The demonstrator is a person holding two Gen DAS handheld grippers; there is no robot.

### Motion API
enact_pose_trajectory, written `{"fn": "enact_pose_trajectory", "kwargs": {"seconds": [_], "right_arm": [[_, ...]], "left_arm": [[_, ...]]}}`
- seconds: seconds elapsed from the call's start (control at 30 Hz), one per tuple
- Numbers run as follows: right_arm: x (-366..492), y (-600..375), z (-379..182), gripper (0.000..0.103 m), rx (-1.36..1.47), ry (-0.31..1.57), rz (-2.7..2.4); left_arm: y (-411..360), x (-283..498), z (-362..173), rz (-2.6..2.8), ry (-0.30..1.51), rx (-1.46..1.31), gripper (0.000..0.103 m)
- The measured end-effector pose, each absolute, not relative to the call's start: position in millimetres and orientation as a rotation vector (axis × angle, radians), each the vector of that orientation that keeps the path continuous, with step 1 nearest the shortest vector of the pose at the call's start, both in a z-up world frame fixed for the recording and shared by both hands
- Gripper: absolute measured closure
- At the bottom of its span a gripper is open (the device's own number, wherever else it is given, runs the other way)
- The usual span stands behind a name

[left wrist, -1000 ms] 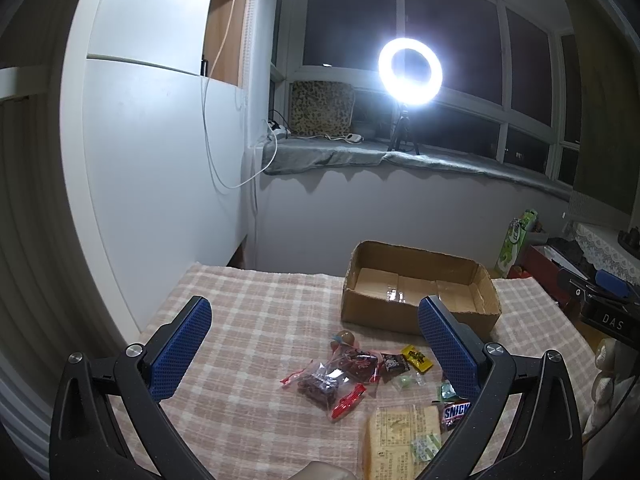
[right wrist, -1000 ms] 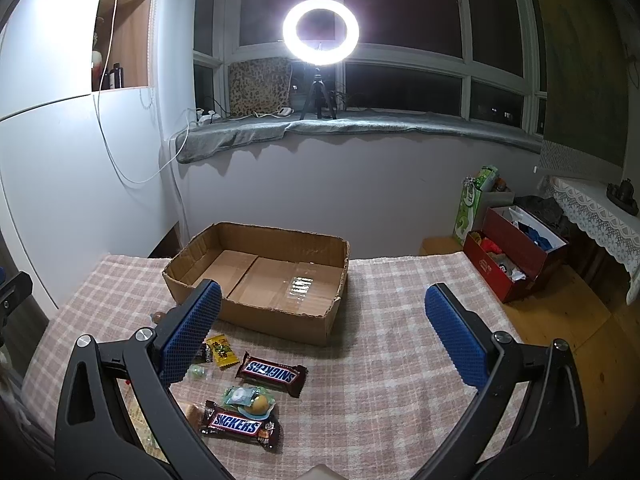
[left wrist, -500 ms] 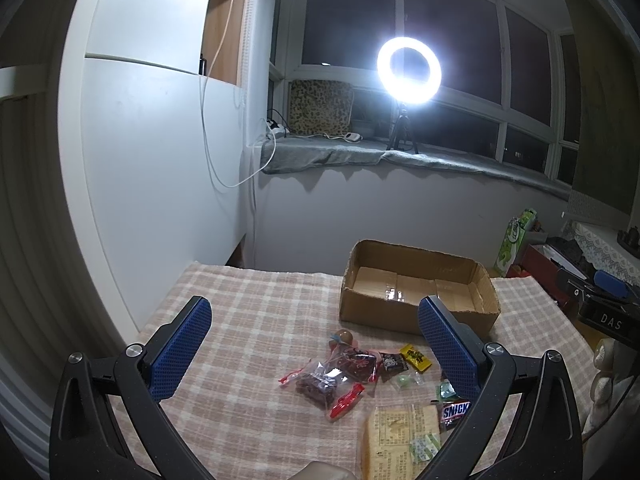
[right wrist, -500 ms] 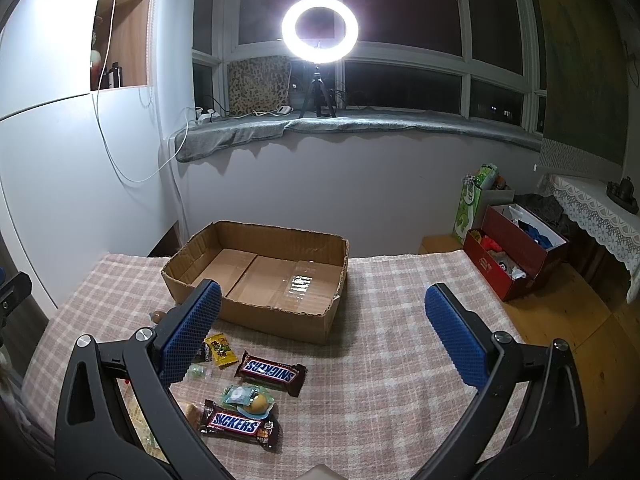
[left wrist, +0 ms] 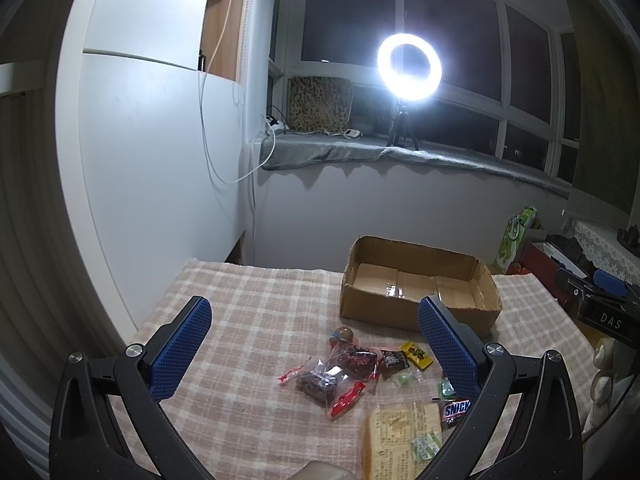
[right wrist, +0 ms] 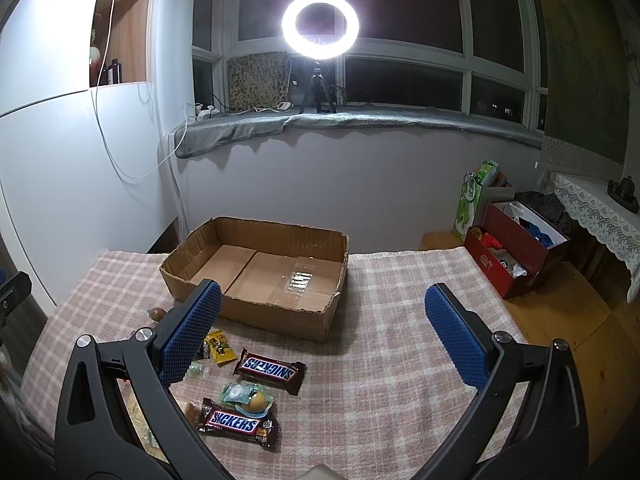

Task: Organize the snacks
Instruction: 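Lower the left tool onto the wrapped bread loaf and close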

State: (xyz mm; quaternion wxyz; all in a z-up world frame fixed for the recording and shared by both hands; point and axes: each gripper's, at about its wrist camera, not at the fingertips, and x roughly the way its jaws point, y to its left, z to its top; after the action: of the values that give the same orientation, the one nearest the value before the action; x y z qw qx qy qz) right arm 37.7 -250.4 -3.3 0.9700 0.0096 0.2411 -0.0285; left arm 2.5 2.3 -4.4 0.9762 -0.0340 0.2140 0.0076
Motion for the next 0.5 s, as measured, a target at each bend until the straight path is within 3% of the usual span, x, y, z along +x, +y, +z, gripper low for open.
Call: {"fn": "enact_pose_trajectory", "kwargs": {"seconds": [0.5], "right_arm": [[44, -270, -35, 0.000, 0.013, 0.603, 0.047]], "left_arm": [[38, 8, -38, 0.046, 0.542, -0.101, 0.001]]}}
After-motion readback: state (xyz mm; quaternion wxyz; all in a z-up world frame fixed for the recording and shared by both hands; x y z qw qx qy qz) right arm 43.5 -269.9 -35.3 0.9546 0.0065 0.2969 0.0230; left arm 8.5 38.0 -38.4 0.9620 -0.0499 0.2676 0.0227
